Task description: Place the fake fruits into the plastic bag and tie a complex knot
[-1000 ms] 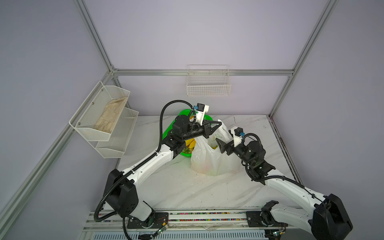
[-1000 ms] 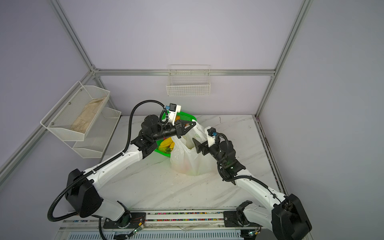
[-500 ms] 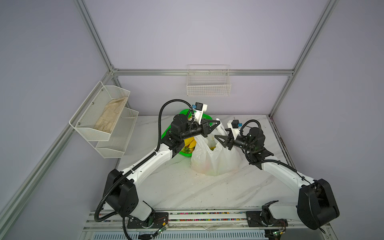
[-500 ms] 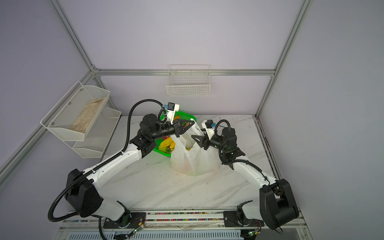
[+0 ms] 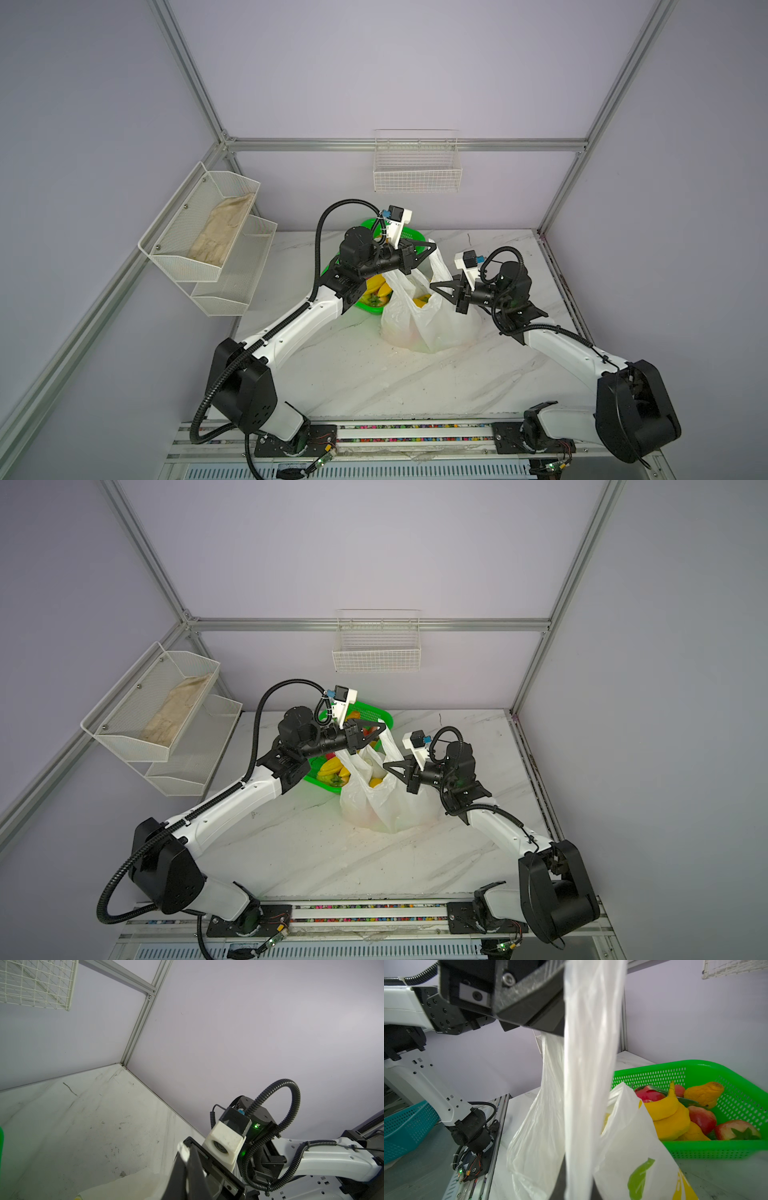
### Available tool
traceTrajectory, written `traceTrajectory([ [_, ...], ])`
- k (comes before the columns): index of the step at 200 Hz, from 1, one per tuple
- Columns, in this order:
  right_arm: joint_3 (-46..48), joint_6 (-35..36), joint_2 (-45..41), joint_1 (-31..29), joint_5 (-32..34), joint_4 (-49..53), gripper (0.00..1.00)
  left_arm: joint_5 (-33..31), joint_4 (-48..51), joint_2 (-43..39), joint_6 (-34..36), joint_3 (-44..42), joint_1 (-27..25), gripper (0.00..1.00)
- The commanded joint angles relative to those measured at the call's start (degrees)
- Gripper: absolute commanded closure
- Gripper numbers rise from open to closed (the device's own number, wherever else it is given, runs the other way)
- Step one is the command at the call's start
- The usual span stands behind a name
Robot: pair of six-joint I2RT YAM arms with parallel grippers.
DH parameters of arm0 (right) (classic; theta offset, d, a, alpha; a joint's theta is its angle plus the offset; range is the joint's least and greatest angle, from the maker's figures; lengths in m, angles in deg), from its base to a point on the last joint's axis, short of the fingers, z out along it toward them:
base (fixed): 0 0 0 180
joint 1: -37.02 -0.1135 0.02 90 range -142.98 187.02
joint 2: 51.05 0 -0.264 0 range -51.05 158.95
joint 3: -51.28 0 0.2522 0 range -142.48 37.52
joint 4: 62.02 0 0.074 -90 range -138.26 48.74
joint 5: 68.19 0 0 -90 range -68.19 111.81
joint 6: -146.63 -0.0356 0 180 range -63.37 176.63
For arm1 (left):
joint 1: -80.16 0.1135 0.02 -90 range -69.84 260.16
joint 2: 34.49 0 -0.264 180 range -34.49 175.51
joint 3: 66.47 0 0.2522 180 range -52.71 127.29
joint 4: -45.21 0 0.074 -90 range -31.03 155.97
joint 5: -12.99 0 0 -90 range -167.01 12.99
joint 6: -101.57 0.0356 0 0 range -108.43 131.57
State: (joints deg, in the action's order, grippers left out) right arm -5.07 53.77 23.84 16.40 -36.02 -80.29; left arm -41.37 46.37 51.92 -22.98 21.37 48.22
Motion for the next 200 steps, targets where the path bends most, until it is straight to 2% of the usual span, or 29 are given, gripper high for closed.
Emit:
traceTrajectory([
  [1,1.49,-1.18,-0.83,0.10,-1.53,-0.14,0.93,-0.94,-3.81,-1.01,1.73,0.25,0.83,1.00],
  [14,1.20,-1.50,-1.55,0.19,0.43,-0.22,0.84,0.03,-4.28,-0.65,1.27,0.14,0.81,1.00],
  [40,-1.07,-1.46,-2.14,0.29,5.08,-0.14,0.57,0.70,-5.29,-0.57,0.45,-0.17,0.83,1.00],
  [64,-3.08,-1.10,-1.72,0.79,10.11,0.04,0.41,1.09,-5.77,-0.55,0.03,-0.26,0.83,1.00],
  [79,-4.47,-0.23,-1.27,0.81,10.81,0.01,0.36,1.32,-6.06,-0.44,-0.32,-0.17,0.83,1.00],
  [103,-7.07,0.83,0.63,0.76,8.68,0.05,0.36,1.72,-6.73,-0.32,-0.77,-0.43,0.82,1.00],
  [117,-8.02,0.87,1.84,0.82,6.29,-0.57,0.38,1.80,-6.79,-0.42,-0.87,-0.43,0.83,1.00],
  [129,-8.13,1.04,2.60,0.81,5.42,-1.09,0.46,1.76,-6.88,-0.62,-0.87,-0.51,0.83,1.00],
  [150,-7.66,1.46,2.59,0.87,5.24,-0.84,0.73,1.63,-6.83,-0.84,-0.85,-0.61,0.83,1.00],
  [163,-6.43,1.41,1.57,0.90,7.36,-0.84,0.89,1.63,-6.75,-1.27,-0.63,-0.70,0.82,1.00],
  [173,-5.20,1.00,0.48,0.96,9.36,-0.84,1.00,1.45,-6.42,-1.95,-0.08,-0.85,0.83,0.91],
  [200,-2.71,-2.26,-1.35,1.31,13.62,-0.52,1.00,1.43,-2.64,-4.65,3.98,-1.05,0.82,0.64],
])
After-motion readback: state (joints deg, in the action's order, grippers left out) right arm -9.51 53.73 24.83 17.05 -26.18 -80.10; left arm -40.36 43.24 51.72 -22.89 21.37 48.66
